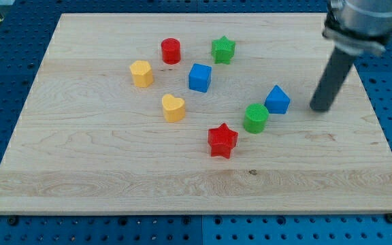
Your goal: Move the red star towards the left of green circle
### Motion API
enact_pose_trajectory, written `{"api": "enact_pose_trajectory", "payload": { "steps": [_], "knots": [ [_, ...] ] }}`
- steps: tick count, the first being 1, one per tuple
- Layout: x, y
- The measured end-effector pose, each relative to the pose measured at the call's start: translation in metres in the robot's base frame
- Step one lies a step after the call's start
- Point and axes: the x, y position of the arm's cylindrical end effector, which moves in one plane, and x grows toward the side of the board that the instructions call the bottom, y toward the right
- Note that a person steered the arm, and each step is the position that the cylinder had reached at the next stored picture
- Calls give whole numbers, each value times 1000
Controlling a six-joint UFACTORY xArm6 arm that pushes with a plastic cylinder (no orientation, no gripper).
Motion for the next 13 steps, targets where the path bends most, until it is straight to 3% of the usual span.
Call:
{"api": "enact_pose_trajectory", "payload": {
  "steps": [1, 2, 3, 6, 13],
  "knots": [
    [52, -43],
    [75, -131],
    [78, -170],
    [78, -141],
    [72, -171]
  ]
}}
